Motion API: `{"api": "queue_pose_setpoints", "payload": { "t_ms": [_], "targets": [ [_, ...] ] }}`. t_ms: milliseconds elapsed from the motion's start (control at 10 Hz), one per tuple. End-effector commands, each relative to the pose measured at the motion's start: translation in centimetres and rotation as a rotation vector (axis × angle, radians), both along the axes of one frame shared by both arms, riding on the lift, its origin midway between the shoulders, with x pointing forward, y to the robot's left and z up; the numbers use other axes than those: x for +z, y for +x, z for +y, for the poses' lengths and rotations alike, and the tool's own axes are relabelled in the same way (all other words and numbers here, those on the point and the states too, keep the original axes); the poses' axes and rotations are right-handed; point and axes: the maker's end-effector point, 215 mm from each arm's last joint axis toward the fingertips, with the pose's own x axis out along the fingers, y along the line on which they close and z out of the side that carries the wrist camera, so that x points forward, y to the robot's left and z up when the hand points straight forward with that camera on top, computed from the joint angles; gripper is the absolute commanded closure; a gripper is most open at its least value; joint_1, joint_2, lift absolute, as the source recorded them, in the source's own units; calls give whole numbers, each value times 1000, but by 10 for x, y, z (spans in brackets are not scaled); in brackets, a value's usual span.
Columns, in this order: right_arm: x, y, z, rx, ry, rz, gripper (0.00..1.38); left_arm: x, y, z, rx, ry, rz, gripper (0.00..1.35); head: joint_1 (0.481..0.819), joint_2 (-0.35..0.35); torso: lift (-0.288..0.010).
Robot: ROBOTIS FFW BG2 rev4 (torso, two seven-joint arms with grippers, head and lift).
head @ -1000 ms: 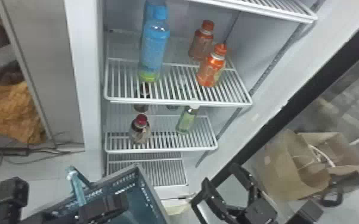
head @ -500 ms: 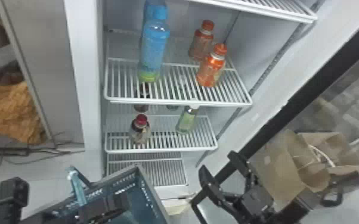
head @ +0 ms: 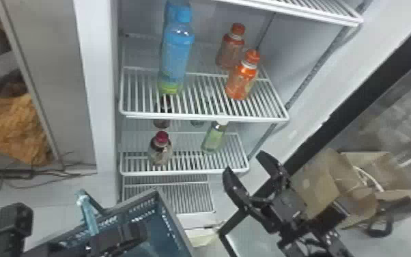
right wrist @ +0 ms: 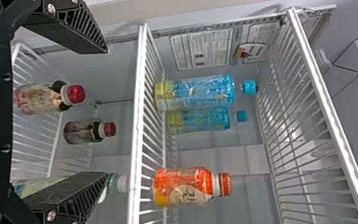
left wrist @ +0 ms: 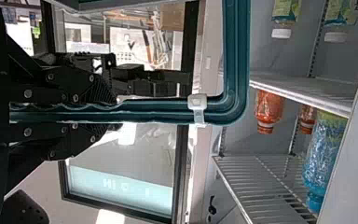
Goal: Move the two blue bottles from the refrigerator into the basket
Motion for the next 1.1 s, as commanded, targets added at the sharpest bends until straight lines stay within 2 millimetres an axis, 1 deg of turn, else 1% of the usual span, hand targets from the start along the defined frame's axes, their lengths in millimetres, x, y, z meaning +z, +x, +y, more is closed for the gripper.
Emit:
{"api": "queue_pose_setpoints", "payload": {
  "t_ms": [0,100,300,400,500,600,800,900,1000],
  "targets": [
    [8,13,9,18,16,-12,101,1,1,0,-1,0,-3,1202,695,-350,-10],
    [14,21,16,31,26,-26,99,1,1,0,-1,0,-3,1202,695,-350,-10],
    [29,41,37,73,48,-60,99,1,1,0,-1,0,-3,1202,695,-350,-10],
    [37,49,43,85,48,-77,99,2,2,-1,-2,-2,-7,1202,695,-350,-10],
    [42,55,48,95,57,-88,99,2,2,-2,-5,-2,-7,1202,695,-330,-10],
    [48,61,50,92,62,-101,99,1,2,-2,-4,-2,-5,1202,695,-315,-10],
    [47,80,56,99,66,-80,99,1,2,-1,-3,-1,-5,1202,695,-294,-10],
    [52,91,59,103,56,-83,99,2,2,-2,-4,-2,-7,1202,695,-289,-10],
    [59,101,57,97,55,-97,99,2,1,-3,-13,-1,-7,1202,695,-278,-10]
  ]
}}
